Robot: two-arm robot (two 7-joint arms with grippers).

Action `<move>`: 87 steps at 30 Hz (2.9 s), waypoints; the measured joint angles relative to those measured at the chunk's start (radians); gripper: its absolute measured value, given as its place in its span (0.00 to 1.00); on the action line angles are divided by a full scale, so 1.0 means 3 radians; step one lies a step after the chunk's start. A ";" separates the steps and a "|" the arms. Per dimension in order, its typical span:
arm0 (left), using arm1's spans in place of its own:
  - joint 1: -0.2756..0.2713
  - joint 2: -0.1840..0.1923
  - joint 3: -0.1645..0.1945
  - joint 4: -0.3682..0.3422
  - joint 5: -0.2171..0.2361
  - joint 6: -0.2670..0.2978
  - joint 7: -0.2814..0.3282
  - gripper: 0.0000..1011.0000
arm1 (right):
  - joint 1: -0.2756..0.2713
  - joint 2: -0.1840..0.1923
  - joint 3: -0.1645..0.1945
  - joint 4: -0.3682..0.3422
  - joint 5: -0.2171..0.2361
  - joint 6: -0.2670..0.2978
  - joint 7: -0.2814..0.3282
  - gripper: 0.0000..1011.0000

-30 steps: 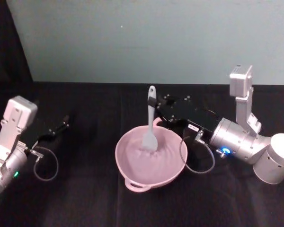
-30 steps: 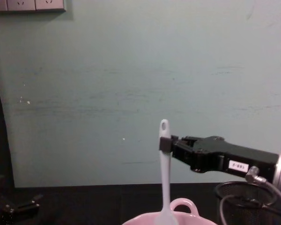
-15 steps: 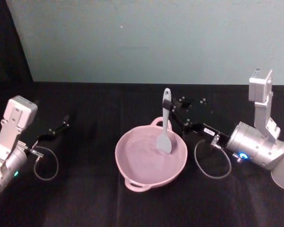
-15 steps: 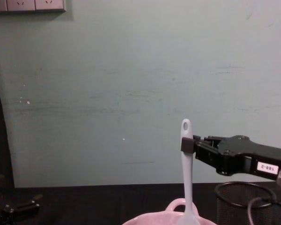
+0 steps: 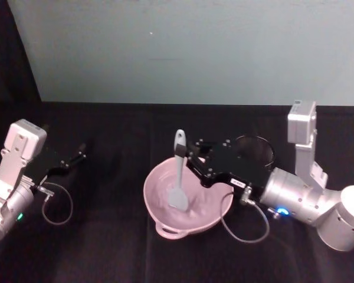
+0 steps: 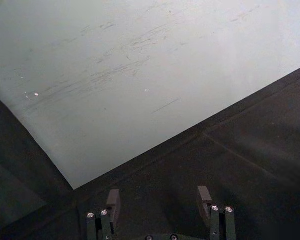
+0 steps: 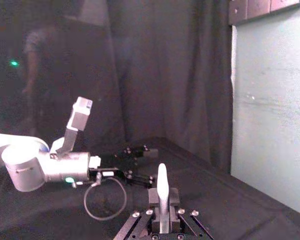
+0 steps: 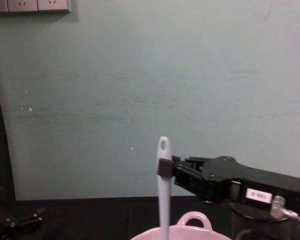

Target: Use the one hand to pick up the spoon and stir the clear water in the bowl.

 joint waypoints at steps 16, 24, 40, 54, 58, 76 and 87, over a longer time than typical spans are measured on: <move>0.0000 0.0000 0.0000 0.0000 0.0000 0.0000 0.0000 0.99 | 0.0320 -0.0305 -0.0015 0.0587 -0.0039 -0.0147 -0.0070 0.11; 0.0000 0.0000 0.0000 0.0000 0.0000 0.0000 0.0000 0.99 | 0.0294 -0.0214 0.0145 0.0559 -0.0087 -0.0158 -0.0195 0.11; 0.0000 0.0000 0.0000 0.0000 0.0000 0.0000 0.0000 0.99 | -0.0039 0.0050 0.0160 0.0043 -0.0079 0.0027 -0.0133 0.11; 0.0000 0.0000 0.0000 0.0000 0.0000 0.0000 0.0000 0.99 | 0.0055 -0.0112 -0.0055 0.0072 -0.0016 0.0064 -0.0015 0.11; 0.0000 0.0000 0.0000 0.0000 0.0000 0.0000 0.0000 0.99 | 0.0160 -0.0191 -0.0080 0.0230 -0.0012 0.0041 -0.0006 0.11; 0.0000 0.0000 0.0000 0.0000 0.0000 0.0000 0.0000 0.99 | 0.0331 -0.0186 0.0122 0.0541 -0.0061 -0.0006 -0.0187 0.11; 0.0000 0.0000 0.0000 0.0000 0.0000 0.0000 0.0000 0.99 | 0.0129 0.0005 0.0171 0.0222 -0.0039 0.0104 -0.0183 0.11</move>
